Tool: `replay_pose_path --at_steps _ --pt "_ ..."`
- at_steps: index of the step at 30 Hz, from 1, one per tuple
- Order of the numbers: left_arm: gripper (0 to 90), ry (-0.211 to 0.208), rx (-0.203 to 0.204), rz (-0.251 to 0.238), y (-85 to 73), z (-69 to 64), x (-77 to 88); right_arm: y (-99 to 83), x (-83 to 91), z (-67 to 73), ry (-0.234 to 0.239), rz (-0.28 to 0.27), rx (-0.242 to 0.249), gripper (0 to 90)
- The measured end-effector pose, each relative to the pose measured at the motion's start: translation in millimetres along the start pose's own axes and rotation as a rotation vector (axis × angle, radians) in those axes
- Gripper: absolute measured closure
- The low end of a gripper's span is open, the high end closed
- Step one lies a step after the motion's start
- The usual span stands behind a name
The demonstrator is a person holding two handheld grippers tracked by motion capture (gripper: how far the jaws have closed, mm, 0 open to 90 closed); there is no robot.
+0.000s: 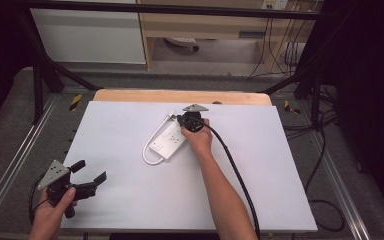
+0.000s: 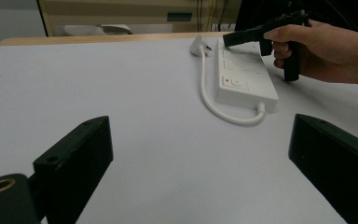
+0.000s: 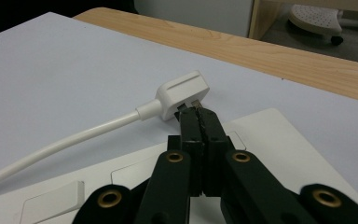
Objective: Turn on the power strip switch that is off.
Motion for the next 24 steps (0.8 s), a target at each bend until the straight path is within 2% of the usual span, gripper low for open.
replay_pose_path --at_steps 24 --pt "6.4 -0.003 0.0 0.001 -0.1 -0.8 -0.8 -1.2 -0.7 0.8 0.0 -0.01 0.005 90.0"
Point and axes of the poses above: each handheld gripper's, and its own axes: x roughly backward along the jaws, y roughly out of its top, z roughly to its left, the point moved 5 cm from there along -x, roughly forward along the jaws, and after that the axes turned 15 degrees about y, right-handed, at the moved point
